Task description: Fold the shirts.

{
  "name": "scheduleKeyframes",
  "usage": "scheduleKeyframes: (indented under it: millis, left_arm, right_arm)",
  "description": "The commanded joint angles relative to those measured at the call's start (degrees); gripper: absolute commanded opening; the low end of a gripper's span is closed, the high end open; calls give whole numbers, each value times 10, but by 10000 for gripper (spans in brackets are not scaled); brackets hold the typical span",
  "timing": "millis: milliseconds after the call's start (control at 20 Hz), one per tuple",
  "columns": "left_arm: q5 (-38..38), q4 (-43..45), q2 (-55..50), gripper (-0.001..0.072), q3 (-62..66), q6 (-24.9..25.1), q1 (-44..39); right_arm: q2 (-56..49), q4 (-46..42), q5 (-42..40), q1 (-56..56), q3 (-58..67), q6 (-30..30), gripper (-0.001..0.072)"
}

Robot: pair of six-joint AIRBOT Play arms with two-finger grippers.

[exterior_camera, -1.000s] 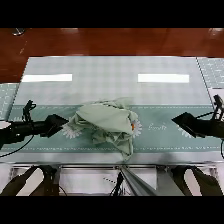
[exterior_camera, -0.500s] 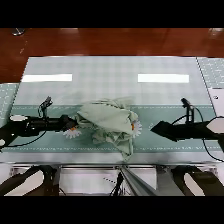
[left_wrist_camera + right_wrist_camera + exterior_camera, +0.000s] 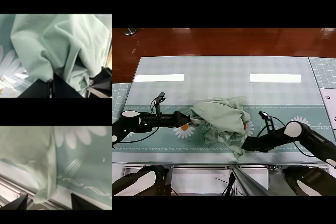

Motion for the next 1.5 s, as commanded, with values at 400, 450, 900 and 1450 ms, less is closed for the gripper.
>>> scheduleKeyframes:
  millis: [400, 450, 900, 1450]
  left_arm:
    - [-16, -1, 1, 25, 13, 0, 4]
    - [-25, -9, 4, 25, 30, 0, 12]
    - [26, -167, 83, 23, 575, -137, 93]
    - [-37, 433, 279, 24, 891, -305, 97]
  right_arm:
    - [-70, 24, -93, 65, 36, -41, 17]
    - [-57, -16, -76, 42, 64, -32, 16]
    - [20, -260, 123, -268, 748, -23, 15]
    - [148, -383, 223, -269, 995, -30, 16]
